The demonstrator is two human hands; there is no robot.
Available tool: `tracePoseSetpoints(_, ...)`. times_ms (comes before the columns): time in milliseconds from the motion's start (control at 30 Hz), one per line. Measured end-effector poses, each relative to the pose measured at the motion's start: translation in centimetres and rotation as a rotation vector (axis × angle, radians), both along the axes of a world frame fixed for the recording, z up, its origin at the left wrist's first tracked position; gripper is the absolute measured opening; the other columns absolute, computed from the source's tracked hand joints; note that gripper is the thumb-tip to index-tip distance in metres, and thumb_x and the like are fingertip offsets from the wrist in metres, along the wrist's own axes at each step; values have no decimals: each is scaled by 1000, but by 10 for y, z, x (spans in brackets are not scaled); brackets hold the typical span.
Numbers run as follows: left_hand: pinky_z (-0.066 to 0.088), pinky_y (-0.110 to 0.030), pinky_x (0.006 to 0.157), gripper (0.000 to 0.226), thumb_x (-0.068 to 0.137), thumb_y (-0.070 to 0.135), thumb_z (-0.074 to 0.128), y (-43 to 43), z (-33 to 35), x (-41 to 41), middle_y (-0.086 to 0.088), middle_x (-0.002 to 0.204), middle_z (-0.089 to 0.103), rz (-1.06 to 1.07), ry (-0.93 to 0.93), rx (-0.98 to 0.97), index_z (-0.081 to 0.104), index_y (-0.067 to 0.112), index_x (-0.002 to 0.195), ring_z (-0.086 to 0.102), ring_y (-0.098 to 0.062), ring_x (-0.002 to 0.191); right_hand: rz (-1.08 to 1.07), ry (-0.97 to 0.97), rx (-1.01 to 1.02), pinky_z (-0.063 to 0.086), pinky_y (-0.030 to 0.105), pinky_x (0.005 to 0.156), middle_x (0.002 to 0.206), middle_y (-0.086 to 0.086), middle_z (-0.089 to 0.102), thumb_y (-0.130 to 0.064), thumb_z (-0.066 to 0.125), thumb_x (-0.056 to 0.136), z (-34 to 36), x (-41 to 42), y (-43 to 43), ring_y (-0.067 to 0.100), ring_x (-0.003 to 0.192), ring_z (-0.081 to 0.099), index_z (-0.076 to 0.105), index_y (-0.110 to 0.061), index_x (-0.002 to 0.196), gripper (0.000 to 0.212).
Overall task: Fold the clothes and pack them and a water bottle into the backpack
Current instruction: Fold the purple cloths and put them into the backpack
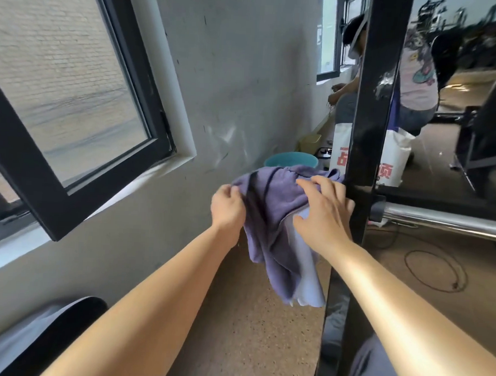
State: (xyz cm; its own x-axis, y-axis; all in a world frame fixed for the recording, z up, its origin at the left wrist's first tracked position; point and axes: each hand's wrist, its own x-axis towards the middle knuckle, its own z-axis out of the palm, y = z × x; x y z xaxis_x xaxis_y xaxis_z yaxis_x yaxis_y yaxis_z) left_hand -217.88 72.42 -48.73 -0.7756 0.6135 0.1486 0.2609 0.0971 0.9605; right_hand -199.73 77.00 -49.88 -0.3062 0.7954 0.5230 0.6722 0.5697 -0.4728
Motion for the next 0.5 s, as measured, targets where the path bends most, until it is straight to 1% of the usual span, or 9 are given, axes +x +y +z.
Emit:
tracePoseSetpoints(67, 54, -41, 84, 27, 104, 12, 40, -4, 7, -14, -17, 95, 68, 149, -102, 104, 65, 3, 100, 63, -31, 94, -45, -55, 1, 30, 43, 103, 150, 0, 40, -25, 72, 82, 0, -4, 1, 26, 137, 30, 40, -29, 151, 77)
tracePoseSetpoints(100, 53, -41, 94, 30, 106, 13, 38, -9, 11, -23, -19, 107, 68, 225, -146, 146, 65, 0, 113, 64, -32, 103, -71, -74, 2, 31, 43, 104, 151, 1, 39, -28, 72, 84, 0, -5, 3, 26, 137, 30, 37, -29, 152, 77)
tracePoseSetpoints(167, 47, -34, 97, 34, 108, 13, 36, -25, 16, -41, -13, 111, 63, 328, -213, 166, 63, -2, 122, 59, -27, 105, -110, -86, 7, 32, 43, 102, 150, 2, 40, -32, 71, 86, 0, -9, 5, 27, 136, 31, 36, -27, 152, 75)
tracePoseSetpoints(200, 47, -34, 94, 33, 107, 13, 37, -33, 16, -49, -10, 106, 61, 350, -224, 152, 66, 0, 117, 56, -24, 101, -125, -91, 7, 32, 43, 101, 149, 3, 41, -33, 70, 87, 0, -11, 7, 28, 135, 32, 37, -26, 151, 73)
tracePoseSetpoints(233, 47, -34, 88, 31, 105, 15, 41, -41, 16, -58, -7, 99, 61, 349, -233, 139, 69, 3, 105, 54, -23, 96, -142, -99, 4, 32, 43, 100, 148, 3, 41, -34, 70, 88, 1, -13, 8, 28, 134, 32, 38, -25, 150, 71)
tracePoseSetpoints(300, 48, -32, 78, 30, 99, 30, 55, -63, 17, -65, -2, 85, 66, 274, -254, 133, 72, 11, 84, 56, -22, 84, -180, -113, -2, 33, 43, 98, 145, 4, 43, -33, 70, 87, 2, -17, 8, 29, 132, 33, 40, -25, 147, 68)
tracePoseSetpoints(367, 52, -31, 77, 35, 88, 50, 73, -84, 16, -67, 1, 82, 73, 162, -214, 105, 78, 15, 83, 63, -15, 76, -211, -125, -3, 33, 44, 97, 143, 5, 44, -32, 71, 86, 3, -22, 8, 31, 132, 34, 42, -25, 145, 66)
tracePoseSetpoints(433, 55, -28, 77, 24, 78, 44, 86, -99, 9, -74, 7, 81, 77, 88, -87, 31, 82, 21, 82, 66, -8, 74, -235, -128, -1, 34, 45, 96, 144, 7, 44, -30, 74, 83, 3, -26, 7, 32, 131, 35, 42, -24, 145, 70)
tracePoseSetpoints(500, 57, -30, 80, 15, 76, 36, 86, -108, 3, -82, 7, 82, 79, 121, 42, -32, 82, 23, 84, 68, -10, 79, -257, -117, -4, 34, 45, 95, 146, 8, 42, -27, 77, 78, 3, -27, 6, 33, 131, 36, 38, -22, 146, 79)
